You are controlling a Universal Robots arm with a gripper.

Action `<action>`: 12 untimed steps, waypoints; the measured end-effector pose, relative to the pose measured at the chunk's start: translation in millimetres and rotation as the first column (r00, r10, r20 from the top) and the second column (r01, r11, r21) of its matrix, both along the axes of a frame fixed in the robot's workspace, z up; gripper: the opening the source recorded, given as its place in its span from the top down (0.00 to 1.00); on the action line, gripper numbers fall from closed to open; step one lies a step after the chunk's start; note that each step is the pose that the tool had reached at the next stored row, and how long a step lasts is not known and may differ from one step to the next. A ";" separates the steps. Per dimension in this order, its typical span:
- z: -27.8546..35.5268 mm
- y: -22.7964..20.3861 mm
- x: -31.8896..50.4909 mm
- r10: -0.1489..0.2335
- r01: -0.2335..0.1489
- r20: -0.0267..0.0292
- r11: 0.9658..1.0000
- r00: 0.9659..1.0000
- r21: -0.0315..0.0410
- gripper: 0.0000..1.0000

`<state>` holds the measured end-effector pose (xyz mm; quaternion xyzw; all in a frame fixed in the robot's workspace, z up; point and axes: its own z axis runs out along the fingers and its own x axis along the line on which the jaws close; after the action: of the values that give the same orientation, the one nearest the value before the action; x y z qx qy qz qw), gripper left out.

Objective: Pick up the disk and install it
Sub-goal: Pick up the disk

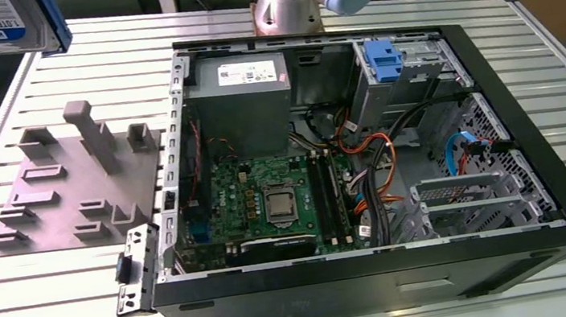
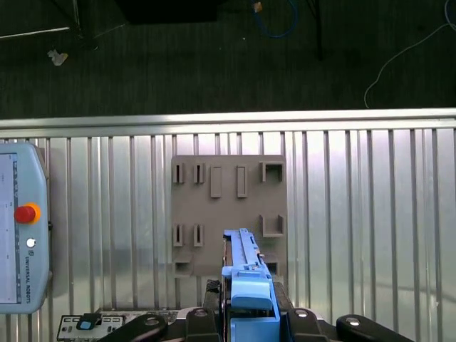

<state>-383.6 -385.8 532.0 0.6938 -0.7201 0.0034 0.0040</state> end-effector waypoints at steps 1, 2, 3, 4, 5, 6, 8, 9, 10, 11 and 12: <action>-0.1 0.0 2.1 0.000 0.000 0.000 1.000 1.000 0.000 0.64; 0.0 0.0 4.2 0.000 0.000 0.000 1.000 1.000 0.000 0.64; 0.0 0.0 5.6 0.000 0.000 0.000 1.000 1.000 0.000 0.64; 0.0 0.0 6.5 0.000 0.000 0.000 1.000 1.000 0.000 0.64; -0.1 0.0 6.7 0.000 0.000 0.000 1.000 1.000 0.000 0.64; -0.1 0.0 6.7 0.000 0.000 0.000 1.000 1.000 0.000 0.64; 0.0 0.0 7.5 0.000 0.000 0.000 1.000 1.000 0.000 0.64; 0.0 0.0 7.6 0.000 0.000 0.000 1.000 1.000 0.000 0.64; 0.0 0.0 7.6 0.000 0.000 0.000 1.000 1.000 0.000 0.64; 0.0 0.0 7.6 0.000 0.000 0.000 1.000 1.000 0.000 0.64; -0.1 0.0 7.6 0.000 0.000 0.000 1.000 1.000 0.000 0.64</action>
<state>-376.0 -385.8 531.9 0.6938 -0.7201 0.0034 0.0039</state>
